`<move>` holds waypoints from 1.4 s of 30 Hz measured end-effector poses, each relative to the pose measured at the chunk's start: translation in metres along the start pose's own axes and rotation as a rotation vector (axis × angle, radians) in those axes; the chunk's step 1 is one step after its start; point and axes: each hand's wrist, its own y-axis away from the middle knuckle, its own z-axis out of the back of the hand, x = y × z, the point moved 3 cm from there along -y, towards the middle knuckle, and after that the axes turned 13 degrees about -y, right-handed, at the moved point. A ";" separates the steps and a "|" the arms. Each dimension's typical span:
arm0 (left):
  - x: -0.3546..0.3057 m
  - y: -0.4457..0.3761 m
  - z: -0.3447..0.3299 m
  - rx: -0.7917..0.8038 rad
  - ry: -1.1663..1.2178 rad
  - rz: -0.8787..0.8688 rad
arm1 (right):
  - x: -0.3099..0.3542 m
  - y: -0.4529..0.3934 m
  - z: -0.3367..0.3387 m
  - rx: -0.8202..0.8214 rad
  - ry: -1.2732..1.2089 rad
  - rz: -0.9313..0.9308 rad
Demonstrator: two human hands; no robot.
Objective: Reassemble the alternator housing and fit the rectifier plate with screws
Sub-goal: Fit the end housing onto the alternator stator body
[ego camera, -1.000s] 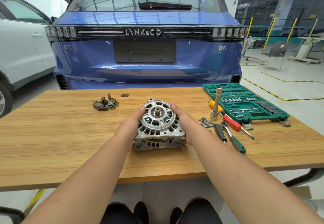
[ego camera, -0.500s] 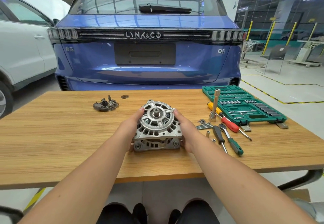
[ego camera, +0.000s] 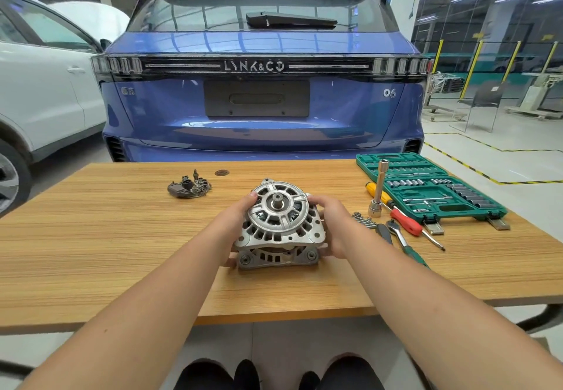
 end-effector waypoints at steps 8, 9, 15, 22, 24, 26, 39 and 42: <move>-0.030 -0.010 -0.002 0.102 -0.185 0.059 | 0.021 -0.015 -0.034 0.061 0.121 -0.001; -0.032 -0.013 -0.005 0.107 -0.192 0.065 | 0.021 -0.019 -0.033 0.076 0.102 -0.009; -0.038 -0.027 -0.008 0.153 -0.179 0.032 | 0.023 -0.028 -0.026 0.099 0.099 0.011; -0.034 -0.033 -0.006 0.193 -0.112 -0.060 | 0.017 -0.034 -0.027 0.031 0.149 0.093; -0.034 -0.034 -0.006 0.202 -0.111 -0.068 | 0.017 -0.035 -0.026 0.021 0.143 0.092; -0.033 -0.037 -0.005 0.208 -0.115 -0.070 | 0.016 -0.036 -0.026 0.021 0.135 0.087; -0.028 -0.034 0.001 -0.021 -0.239 -0.056 | 0.018 -0.014 -0.024 -0.168 0.276 0.182; -0.027 -0.029 0.002 0.074 -0.218 -0.019 | 0.012 -0.011 -0.024 -0.123 0.245 0.157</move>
